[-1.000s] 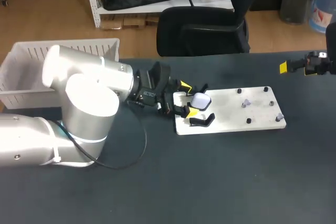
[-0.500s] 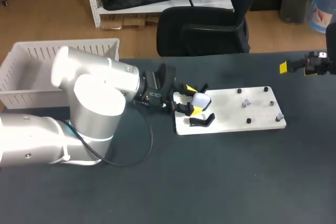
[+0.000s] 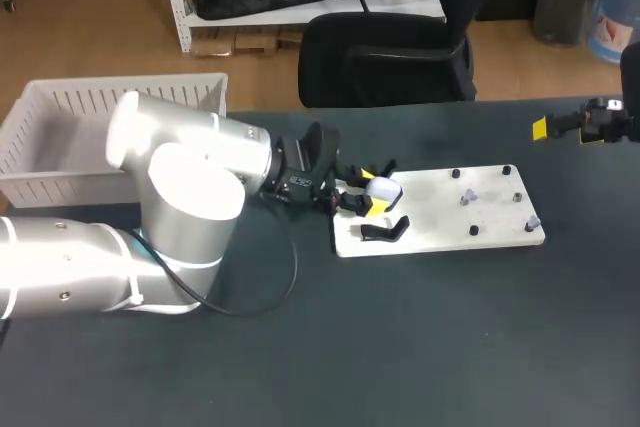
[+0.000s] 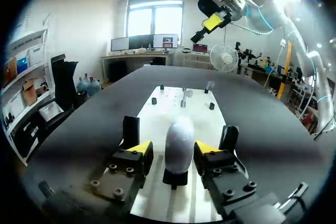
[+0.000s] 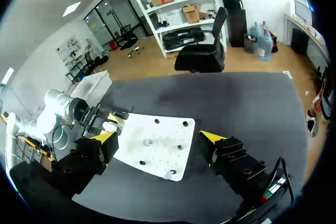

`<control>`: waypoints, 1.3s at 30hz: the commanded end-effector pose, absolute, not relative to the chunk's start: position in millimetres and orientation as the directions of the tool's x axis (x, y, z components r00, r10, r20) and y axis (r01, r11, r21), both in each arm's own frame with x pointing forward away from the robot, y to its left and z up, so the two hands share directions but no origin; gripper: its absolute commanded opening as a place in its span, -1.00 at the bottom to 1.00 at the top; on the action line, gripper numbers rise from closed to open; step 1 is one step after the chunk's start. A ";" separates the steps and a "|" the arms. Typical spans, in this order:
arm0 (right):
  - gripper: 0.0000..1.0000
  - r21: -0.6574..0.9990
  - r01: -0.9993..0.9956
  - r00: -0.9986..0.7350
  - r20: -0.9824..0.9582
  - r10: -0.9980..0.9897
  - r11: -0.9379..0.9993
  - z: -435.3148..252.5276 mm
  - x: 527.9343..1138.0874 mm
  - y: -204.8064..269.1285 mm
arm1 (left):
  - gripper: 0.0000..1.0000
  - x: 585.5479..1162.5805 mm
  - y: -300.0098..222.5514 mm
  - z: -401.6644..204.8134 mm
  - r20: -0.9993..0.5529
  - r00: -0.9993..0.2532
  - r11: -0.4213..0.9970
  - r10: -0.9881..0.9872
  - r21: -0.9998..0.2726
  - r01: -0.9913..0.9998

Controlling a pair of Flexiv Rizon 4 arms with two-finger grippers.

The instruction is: Pick up each earbud case from the left stands, insert the matching earbuds, close the lid, and place the case in the box.

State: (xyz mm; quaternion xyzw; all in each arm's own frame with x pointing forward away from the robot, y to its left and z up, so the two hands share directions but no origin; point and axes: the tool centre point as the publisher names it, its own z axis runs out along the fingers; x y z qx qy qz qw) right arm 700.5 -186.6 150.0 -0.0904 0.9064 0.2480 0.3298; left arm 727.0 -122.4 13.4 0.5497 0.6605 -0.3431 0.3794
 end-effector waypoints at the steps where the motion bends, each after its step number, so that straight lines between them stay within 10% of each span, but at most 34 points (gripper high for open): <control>1: 1.00 0.387 -0.325 -0.767 -0.642 -0.001 0.863 150.3 700.2 -186.1 | -0.10 728.5 -123.0 11.8 -0.877 -0.112 0.158 0.468 -0.042 0.987; 9: 1.00 0.387 -0.325 -0.767 -0.642 -0.001 0.863 150.3 700.2 -186.1 | -0.46 728.2 -122.5 10.9 -0.879 -0.115 0.156 0.463 -0.047 0.987; 13: 1.00 0.387 -0.325 -0.767 -0.642 -0.001 0.863 150.3 700.2 -186.1 | -1.00 728.0 -122.3 11.2 -0.880 -0.111 0.152 0.462 -0.045 0.987; 39: 1.00 0.361 -0.386 -0.782 -0.615 -0.094 0.849 152.0 693.3 -151.8 | -1.00 736.0 -116.4 76.4 -0.927 -0.073 0.176 0.368 -0.007 0.984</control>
